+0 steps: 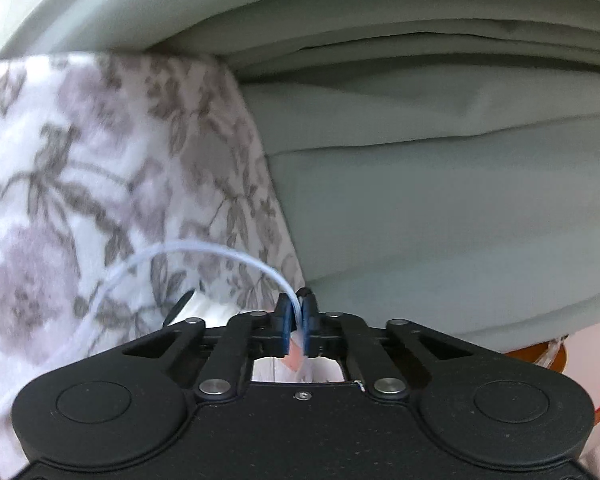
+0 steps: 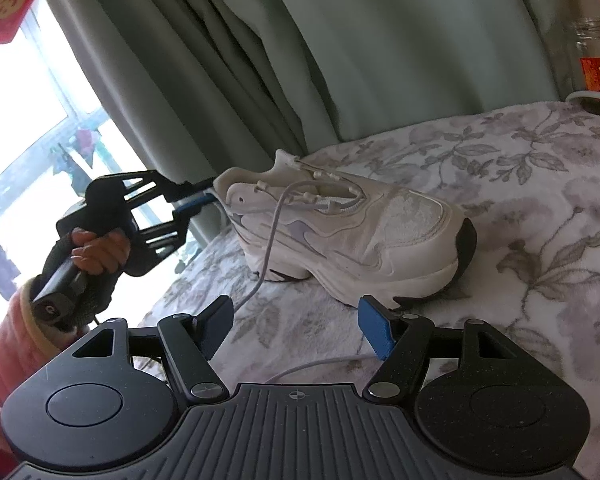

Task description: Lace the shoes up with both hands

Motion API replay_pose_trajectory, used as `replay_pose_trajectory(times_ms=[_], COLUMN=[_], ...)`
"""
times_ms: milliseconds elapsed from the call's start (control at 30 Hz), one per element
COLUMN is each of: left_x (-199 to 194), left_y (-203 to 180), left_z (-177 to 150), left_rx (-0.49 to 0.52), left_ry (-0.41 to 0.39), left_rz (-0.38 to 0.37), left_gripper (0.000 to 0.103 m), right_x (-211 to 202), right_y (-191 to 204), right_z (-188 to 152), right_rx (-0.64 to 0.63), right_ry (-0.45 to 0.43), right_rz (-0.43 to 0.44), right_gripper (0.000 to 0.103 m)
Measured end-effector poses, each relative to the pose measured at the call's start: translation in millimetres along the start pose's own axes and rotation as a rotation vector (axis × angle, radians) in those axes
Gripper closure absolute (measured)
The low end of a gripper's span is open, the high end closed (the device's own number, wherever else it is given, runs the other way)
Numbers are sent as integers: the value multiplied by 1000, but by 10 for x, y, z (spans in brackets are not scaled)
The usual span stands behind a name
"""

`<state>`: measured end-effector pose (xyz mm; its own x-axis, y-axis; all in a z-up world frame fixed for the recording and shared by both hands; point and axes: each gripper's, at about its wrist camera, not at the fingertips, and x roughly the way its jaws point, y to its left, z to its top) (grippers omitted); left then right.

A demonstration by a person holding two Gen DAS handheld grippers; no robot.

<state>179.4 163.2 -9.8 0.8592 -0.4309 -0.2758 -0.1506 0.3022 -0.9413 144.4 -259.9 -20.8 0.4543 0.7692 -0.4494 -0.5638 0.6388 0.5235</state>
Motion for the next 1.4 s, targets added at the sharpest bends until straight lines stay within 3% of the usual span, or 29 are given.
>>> replay_pose_trajectory(times_ms=[200, 367, 700, 933, 1133, 1400], left_x=[-58, 53, 625, 1176, 1563, 1867], left_y=[-300, -771, -1807, -2087, -2103, -1691], left_z=[53, 131, -180, -472, -591, -625], left_rx=[164, 326, 574, 655, 678, 680], left_ry=[-41, -44, 97, 210, 295, 403], left_rz=[-32, -83, -248, -281, -234, -79], left_gripper=[103, 103, 103, 103, 103, 103], right_x=[-1, -8, -177, -279, -313, -310], right_y=[-32, -73, -238, -373, -479, -614], right_z=[1, 7, 26, 27, 5, -27], right_rx=[5, 11, 42, 69, 94, 130], right_ry=[-2, -10, -60, -88, -97, -96], right_rz=[-1, -2, -28, -49, -58, -65], right_gripper=[36, 36, 36, 35, 35, 35])
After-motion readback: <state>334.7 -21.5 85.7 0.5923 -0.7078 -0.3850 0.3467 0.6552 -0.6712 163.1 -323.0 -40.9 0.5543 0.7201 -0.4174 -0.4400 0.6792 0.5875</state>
